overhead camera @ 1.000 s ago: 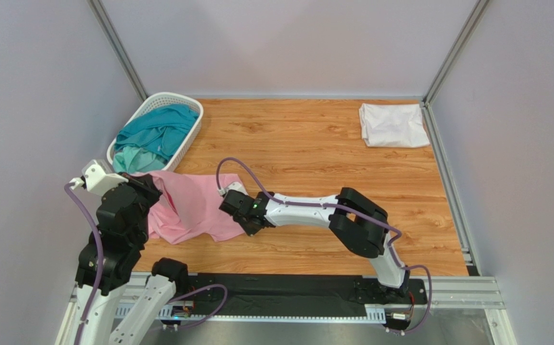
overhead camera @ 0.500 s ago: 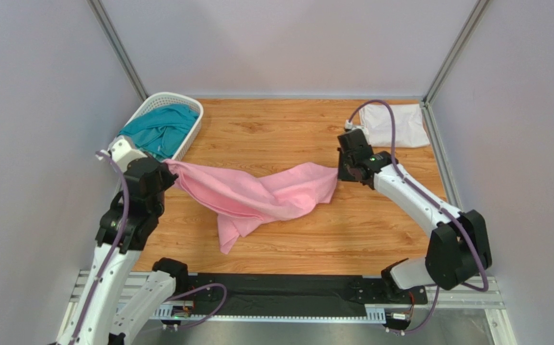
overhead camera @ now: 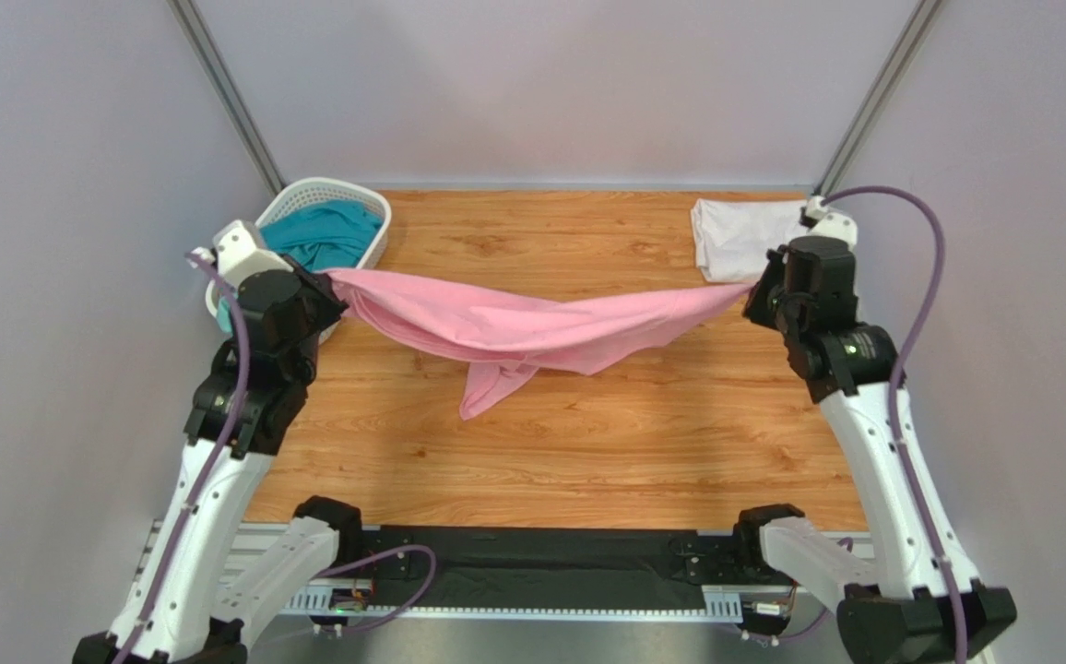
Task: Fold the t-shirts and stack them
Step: Flatten the tshirt out, then fold the tshirt
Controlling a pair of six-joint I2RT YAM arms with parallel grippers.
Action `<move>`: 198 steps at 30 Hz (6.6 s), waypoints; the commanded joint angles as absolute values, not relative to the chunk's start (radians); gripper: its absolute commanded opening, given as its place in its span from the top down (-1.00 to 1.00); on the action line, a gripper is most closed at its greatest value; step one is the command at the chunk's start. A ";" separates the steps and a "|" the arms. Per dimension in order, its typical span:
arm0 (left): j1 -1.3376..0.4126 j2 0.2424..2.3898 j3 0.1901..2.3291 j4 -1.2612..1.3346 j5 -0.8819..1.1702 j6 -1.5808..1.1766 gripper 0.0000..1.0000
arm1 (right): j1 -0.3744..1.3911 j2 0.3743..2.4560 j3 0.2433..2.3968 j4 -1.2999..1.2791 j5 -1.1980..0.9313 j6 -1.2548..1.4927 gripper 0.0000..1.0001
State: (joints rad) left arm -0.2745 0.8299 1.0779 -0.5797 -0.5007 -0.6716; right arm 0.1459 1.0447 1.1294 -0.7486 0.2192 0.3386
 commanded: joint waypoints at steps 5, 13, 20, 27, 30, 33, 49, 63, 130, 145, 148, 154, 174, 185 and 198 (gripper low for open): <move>-0.275 0.606 1.155 -0.526 -0.460 -0.621 1.00 | 0.141 0.815 1.311 -0.848 0.344 0.284 0.99; -0.275 0.503 1.181 -0.532 -0.385 -0.626 1.00 | 0.141 0.703 1.422 -0.885 0.321 0.249 0.99; -0.275 0.739 1.174 -0.532 -0.393 -0.632 1.00 | 0.141 0.807 1.330 -0.873 0.390 0.252 0.99; -0.253 1.230 1.196 -0.528 -0.283 -0.652 0.30 | 0.014 1.069 1.089 -0.671 0.238 0.316 0.99; -0.252 1.391 1.232 -0.538 -0.164 -0.663 -0.72 | -0.031 1.210 1.055 -0.640 0.175 0.333 0.99; -0.258 1.465 1.239 -0.534 -0.031 -0.652 -0.99 | -0.034 1.313 1.049 -0.635 0.173 0.334 0.99; -0.692 1.289 0.913 -0.621 0.189 -0.638 -0.99 | -0.034 1.312 0.976 -0.617 0.121 0.353 0.98; -0.867 1.442 0.896 -0.472 0.219 -0.735 -0.61 | -0.034 1.325 0.968 -0.614 0.098 0.356 0.97; -0.594 1.152 1.256 -0.600 -0.142 -0.575 1.00 | -0.032 1.098 1.147 -0.681 0.041 0.304 0.99; -0.594 0.891 1.695 -0.565 -0.166 -0.304 1.00 | -0.032 0.851 1.644 -0.756 -0.097 0.279 0.99; -0.594 0.859 1.739 -0.561 -0.085 -0.287 1.00 | -0.032 0.824 1.735 -0.781 -0.132 0.261 1.00; -0.594 0.763 1.767 -0.563 0.043 -0.293 1.00 | -0.032 0.815 1.965 -0.834 -0.192 0.224 0.99; -0.405 1.198 1.388 -0.519 -0.321 -0.459 1.00 | -0.032 1.179 1.562 -0.551 -0.225 0.189 0.98; -0.249 1.928 1.534 -0.351 -0.016 -0.454 1.00 | -0.025 1.788 1.506 -0.411 -0.275 0.155 0.99; -0.190 2.092 1.672 -0.362 0.064 -0.451 1.00 | -0.012 1.968 1.608 -0.514 -0.249 0.161 0.99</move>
